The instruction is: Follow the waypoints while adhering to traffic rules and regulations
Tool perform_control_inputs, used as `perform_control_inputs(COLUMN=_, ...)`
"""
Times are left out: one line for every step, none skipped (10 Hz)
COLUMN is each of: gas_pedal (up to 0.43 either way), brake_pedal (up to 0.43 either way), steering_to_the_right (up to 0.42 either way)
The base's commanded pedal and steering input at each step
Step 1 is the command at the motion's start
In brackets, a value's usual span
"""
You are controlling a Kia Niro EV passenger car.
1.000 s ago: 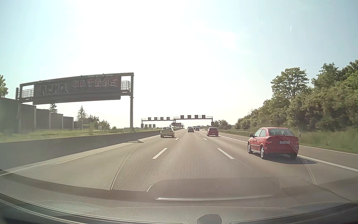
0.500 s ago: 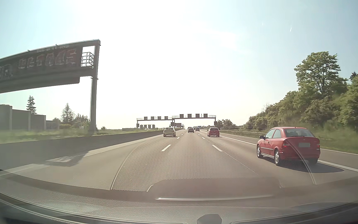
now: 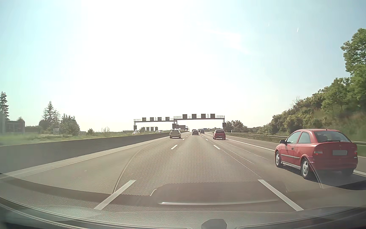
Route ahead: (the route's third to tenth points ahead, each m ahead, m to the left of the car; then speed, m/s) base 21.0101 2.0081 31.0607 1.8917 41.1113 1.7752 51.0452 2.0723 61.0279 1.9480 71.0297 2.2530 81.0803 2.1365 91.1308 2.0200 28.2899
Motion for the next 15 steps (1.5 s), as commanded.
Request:
perform_control_inputs(gas_pedal=0.209, brake_pedal=0.024, steering_to_the_right=-0.001)
perform_control_inputs(gas_pedal=0.209, brake_pedal=0.024, steering_to_the_right=-0.001)
perform_control_inputs(gas_pedal=0.209, brake_pedal=0.024, steering_to_the_right=-0.001)
perform_control_inputs(gas_pedal=0.209, brake_pedal=0.024, steering_to_the_right=0.000)
perform_control_inputs(gas_pedal=0.209, brake_pedal=0.024, steering_to_the_right=-0.001)
perform_control_inputs(gas_pedal=0.209, brake_pedal=0.024, steering_to_the_right=0.000)
perform_control_inputs(gas_pedal=0.209, brake_pedal=0.024, steering_to_the_right=0.000)
perform_control_inputs(gas_pedal=0.209, brake_pedal=0.024, steering_to_the_right=0.000)
perform_control_inputs(gas_pedal=0.209, brake_pedal=0.024, steering_to_the_right=0.000)
perform_control_inputs(gas_pedal=0.209, brake_pedal=0.024, steering_to_the_right=-0.001)
perform_control_inputs(gas_pedal=0.209, brake_pedal=0.024, steering_to_the_right=-0.001)
perform_control_inputs(gas_pedal=0.209, brake_pedal=0.024, steering_to_the_right=-0.002)
perform_control_inputs(gas_pedal=0.209, brake_pedal=0.024, steering_to_the_right=-0.002)
perform_control_inputs(gas_pedal=0.209, brake_pedal=0.024, steering_to_the_right=-0.002)
perform_control_inputs(gas_pedal=0.209, brake_pedal=0.024, steering_to_the_right=-0.002)
